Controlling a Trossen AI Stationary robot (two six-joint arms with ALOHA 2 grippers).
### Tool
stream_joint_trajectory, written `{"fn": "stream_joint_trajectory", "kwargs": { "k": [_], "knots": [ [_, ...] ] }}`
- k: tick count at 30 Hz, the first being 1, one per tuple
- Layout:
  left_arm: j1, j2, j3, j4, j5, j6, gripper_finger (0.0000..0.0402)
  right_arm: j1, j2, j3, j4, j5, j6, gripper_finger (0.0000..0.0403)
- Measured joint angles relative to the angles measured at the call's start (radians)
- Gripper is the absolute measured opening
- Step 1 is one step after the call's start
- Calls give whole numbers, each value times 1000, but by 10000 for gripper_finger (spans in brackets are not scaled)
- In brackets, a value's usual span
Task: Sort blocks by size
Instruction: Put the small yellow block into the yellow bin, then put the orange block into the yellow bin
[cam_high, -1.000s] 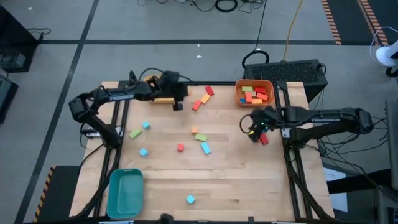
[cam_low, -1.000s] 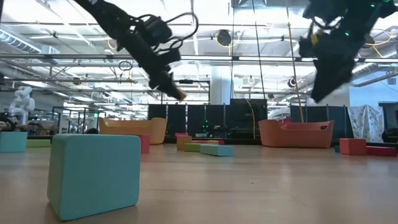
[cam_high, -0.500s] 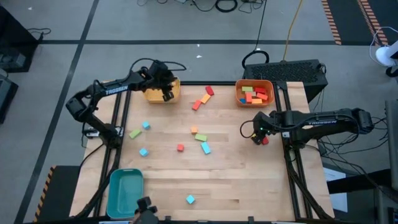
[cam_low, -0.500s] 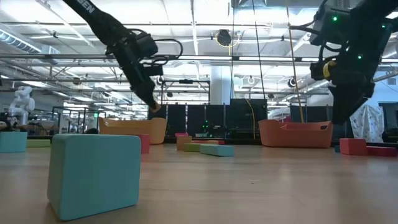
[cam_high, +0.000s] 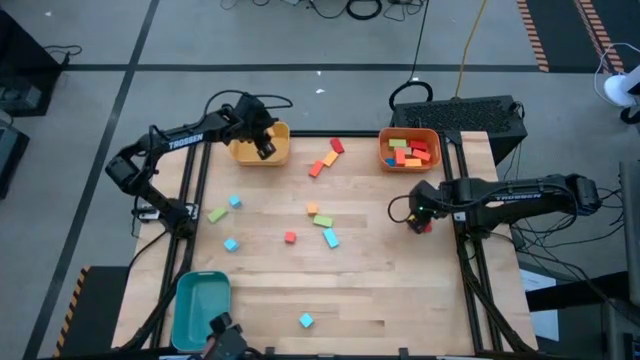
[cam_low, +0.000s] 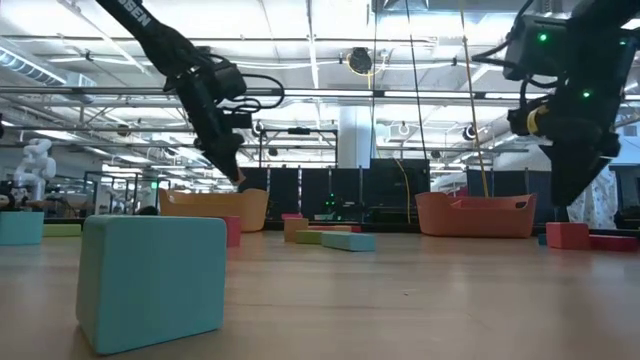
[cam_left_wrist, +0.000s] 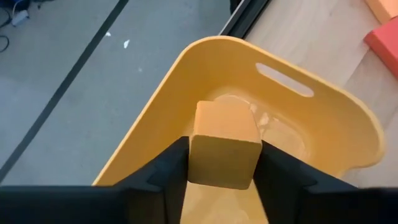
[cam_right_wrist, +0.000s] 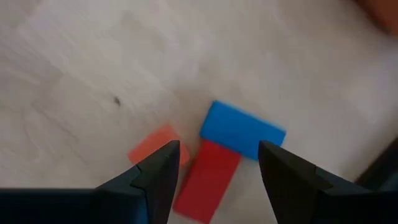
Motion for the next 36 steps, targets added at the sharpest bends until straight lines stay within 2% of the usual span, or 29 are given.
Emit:
{"fn": "stream_joint_trajectory", "kwargs": {
  "k": [6, 10, 16, 24, 36],
  "knots": [
    [0, 0, 0, -14, 0, -25, 239, 0, 0, 0, -38, -27, 23, 203],
    [0, 0, 0, -14, 0, -25, 263, 0, 0, 0, -7, -38, 17, 203],
    [-1, 0, 0, -17, 0, -26, 268, 25, 25, 0, 74, -72, 103, 203],
    [-38, 0, 0, -23, 0, -52, 269, 95, 130, 0, 81, -76, 282, 203],
    [-113, 0, 0, -38, 0, -69, 269, 131, 284, 0, 168, -70, 347, 203]
  ]
}}
